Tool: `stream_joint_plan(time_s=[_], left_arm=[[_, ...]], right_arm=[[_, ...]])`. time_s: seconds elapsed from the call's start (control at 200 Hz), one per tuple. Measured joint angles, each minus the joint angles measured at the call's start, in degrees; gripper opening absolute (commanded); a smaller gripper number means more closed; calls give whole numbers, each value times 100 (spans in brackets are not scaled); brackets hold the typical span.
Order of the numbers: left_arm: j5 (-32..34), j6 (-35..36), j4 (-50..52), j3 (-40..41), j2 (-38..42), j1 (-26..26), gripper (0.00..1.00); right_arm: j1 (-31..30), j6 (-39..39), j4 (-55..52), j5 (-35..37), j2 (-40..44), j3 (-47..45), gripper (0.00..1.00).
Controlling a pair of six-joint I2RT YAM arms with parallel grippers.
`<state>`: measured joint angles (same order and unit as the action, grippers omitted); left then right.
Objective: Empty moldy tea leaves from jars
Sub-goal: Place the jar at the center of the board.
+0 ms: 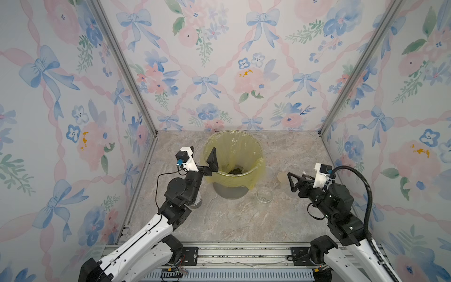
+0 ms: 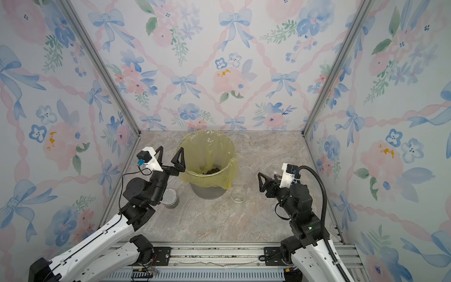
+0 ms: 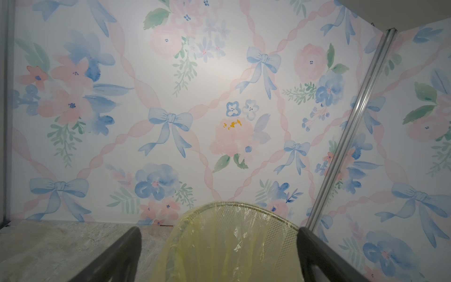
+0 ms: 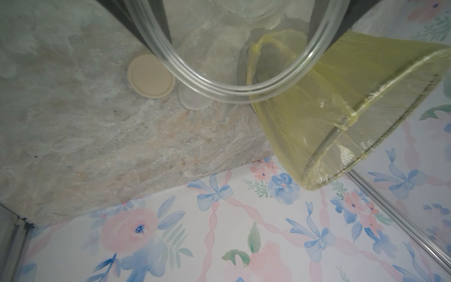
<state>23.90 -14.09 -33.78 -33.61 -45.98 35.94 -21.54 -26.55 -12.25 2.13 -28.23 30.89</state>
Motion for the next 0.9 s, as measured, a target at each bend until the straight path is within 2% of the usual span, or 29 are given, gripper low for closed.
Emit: stream_joint_plan(time_s=[0.255, 0.455, 0.625, 0.9], left_arm=[[761, -271, 879, 114, 807, -116, 98], [1401, -592, 1705, 116, 1360, -212, 98], [1786, -883, 2153, 153, 1832, -343, 98], [1825, -911, 2708, 256, 2055, -374, 98]], right_arm=[[-393, 219, 326, 1014, 693, -1325, 85], [-1132, 262, 1025, 1917, 861, -2162, 84], [-1692, 415, 1884, 2621, 400, -2640, 85], [-1799, 710, 2857, 3171, -525, -2693, 90]])
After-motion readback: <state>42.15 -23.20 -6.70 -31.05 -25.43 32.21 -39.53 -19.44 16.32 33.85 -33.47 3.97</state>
